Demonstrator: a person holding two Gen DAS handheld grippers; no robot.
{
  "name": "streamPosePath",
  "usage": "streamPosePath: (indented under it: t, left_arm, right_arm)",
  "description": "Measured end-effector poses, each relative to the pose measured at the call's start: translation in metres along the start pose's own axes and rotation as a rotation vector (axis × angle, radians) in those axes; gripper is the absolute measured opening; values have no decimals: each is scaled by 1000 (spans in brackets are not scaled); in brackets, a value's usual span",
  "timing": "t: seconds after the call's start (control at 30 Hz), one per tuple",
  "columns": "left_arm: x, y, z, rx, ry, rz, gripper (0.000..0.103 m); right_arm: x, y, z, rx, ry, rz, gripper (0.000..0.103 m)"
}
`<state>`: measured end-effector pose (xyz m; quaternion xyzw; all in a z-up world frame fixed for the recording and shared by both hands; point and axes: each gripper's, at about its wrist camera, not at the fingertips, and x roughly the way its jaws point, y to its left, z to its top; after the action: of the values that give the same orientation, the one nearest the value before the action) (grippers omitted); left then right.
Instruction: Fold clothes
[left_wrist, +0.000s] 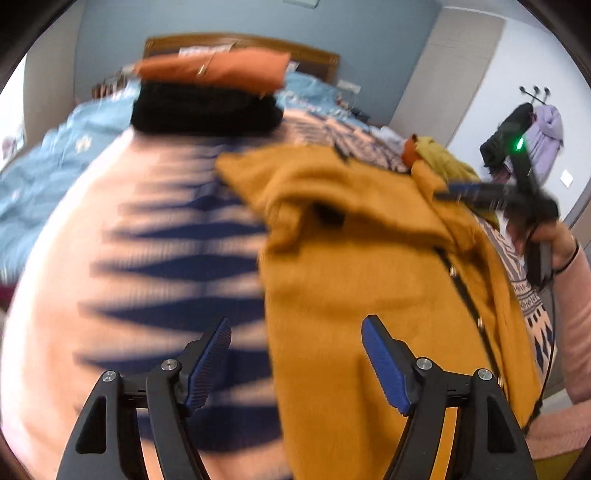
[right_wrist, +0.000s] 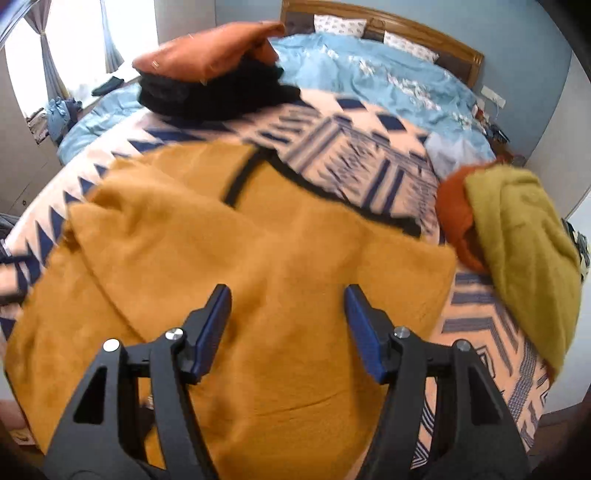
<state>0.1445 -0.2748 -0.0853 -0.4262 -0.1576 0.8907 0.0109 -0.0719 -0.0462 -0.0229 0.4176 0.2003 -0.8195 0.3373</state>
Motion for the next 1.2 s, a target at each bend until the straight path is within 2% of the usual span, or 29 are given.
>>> streamPosePath:
  t: [0.07, 0.17, 0.3, 0.37, 0.57, 0.63, 0.73, 0.8, 0.83, 0.9, 0.93, 1.0, 1.03, 1.1, 1.2]
  left_arm:
    - [0, 2, -12, -19, 8, -16, 75]
    - [-4, -1, -23, -13, 5, -58, 80]
    - [-4, -15, -32, 7, 18, -124, 81]
    - [-3, -21, -36, 28, 23, -131, 81]
    - [-7, -34, -48, 25, 40, -261, 81]
    - [-9, -35, -53, 26, 31, -283, 80]
    - [-10, -39, -57, 65, 12, -252, 66]
    - [-9, -38, -58, 69, 12, -251, 50]
    - [-8, -37, -59, 70, 13, -250, 45]
    - [-9, -33, -58, 67, 13, -240, 28]
    - [-9, -30, -58, 61, 13, -237, 25]
    - [-9, -26, -57, 51, 13, -228, 15]
    - [-10, -24, -57, 51, 11, -221, 14]
    - [-14, -21, -58, 60, 1, -215, 10]
    - [-22, -23, -57, 77, -16, -216, 9]
  right_arm:
    - [-12, 17, 12, -22, -20, 57, 65]
    - [-17, 50, 32, -67, -22, 145, 71]
    - [-3, 106, 56, -145, 3, 196, 72]
    - [13, 130, 66, -162, 31, 221, 72]
    - [69, 183, 89, -165, 125, 193, 72]
    - [86, 193, 94, -144, 155, 181, 72]
    - [111, 206, 96, -128, 214, 164, 73]
    - [120, 210, 94, -134, 220, 114, 74]
    - [120, 212, 94, -140, 207, 104, 75]
    - [120, 212, 93, -133, 198, 100, 74]
    - [119, 212, 92, -133, 191, 96, 71]
    - [116, 209, 91, -140, 170, 54, 43]
    - [115, 203, 90, -127, 162, 60, 39]
    - [111, 191, 90, -84, 146, 83, 17]
    - [99, 170, 91, 5, 110, 161, 14]
